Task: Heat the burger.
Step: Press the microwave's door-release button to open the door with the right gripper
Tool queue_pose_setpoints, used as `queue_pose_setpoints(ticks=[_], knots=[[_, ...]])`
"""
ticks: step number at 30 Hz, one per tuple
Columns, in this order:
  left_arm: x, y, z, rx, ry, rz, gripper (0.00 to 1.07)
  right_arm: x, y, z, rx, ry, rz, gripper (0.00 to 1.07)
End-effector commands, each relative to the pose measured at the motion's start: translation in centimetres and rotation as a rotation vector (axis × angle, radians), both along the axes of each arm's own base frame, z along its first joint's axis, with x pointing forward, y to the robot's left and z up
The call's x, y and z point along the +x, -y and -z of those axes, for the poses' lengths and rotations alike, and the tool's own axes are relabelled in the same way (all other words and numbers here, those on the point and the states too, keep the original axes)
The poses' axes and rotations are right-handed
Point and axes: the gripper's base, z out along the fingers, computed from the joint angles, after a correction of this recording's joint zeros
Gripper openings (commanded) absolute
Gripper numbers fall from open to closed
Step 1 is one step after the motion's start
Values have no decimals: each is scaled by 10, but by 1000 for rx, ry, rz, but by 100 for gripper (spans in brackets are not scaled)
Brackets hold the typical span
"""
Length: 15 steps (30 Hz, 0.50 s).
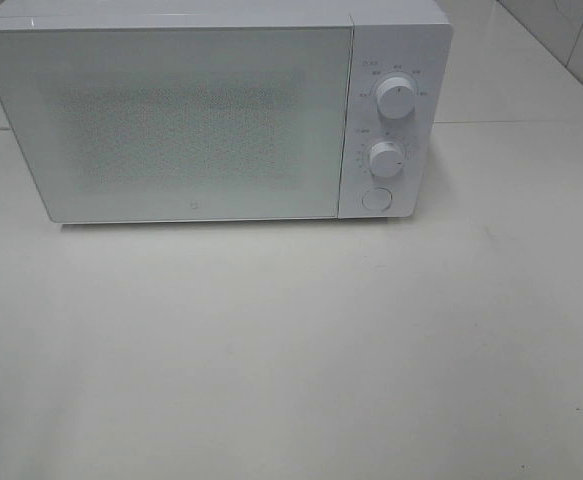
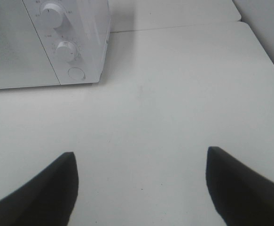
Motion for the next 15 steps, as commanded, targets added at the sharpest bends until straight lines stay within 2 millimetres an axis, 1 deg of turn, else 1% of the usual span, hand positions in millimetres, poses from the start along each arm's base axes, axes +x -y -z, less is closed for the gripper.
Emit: queue_pose_setpoints(ticks=[1, 2, 4, 5, 6, 8, 9, 10, 11, 13, 14, 15], knots=[[-2, 0, 0, 1, 24, -3, 100, 0, 0, -9, -5, 27, -1, 71], [-2, 0, 0, 1, 24, -3, 100, 4, -1, -16, -6, 25, -2, 71], [-2, 0, 0, 1, 24, -3, 100, 7, -1, -19, -7, 23, -3, 71], [-2, 0, 0, 1, 24, -3, 100, 14, -2, -22, -9, 18, -6, 71], [-2, 0, 0, 1, 24, -3, 100, 14, -2, -22, -9, 18, -6, 71], [-2, 0, 0, 1, 24, -3, 100, 26, -4, -25, -13, 5, -9, 71], [-2, 0, 0, 1, 24, -3, 100, 26, -4, -25, -13, 5, -9, 71], [-2, 0, 0, 1, 24, -3, 100, 35, -6, -27, -16, 3, -12, 71], [-2, 0, 0, 1, 24, -3, 100, 35, -6, -27, -16, 3, -12, 71], [-2, 0, 0, 1, 24, -3, 100, 47, -8, -30, -18, 5, -18, 71], [-2, 0, 0, 1, 24, -3, 100, 47, -8, -30, -18, 5, -18, 71], [-2, 0, 0, 1, 24, -3, 100, 55, -9, -31, -19, 10, -22, 71]])
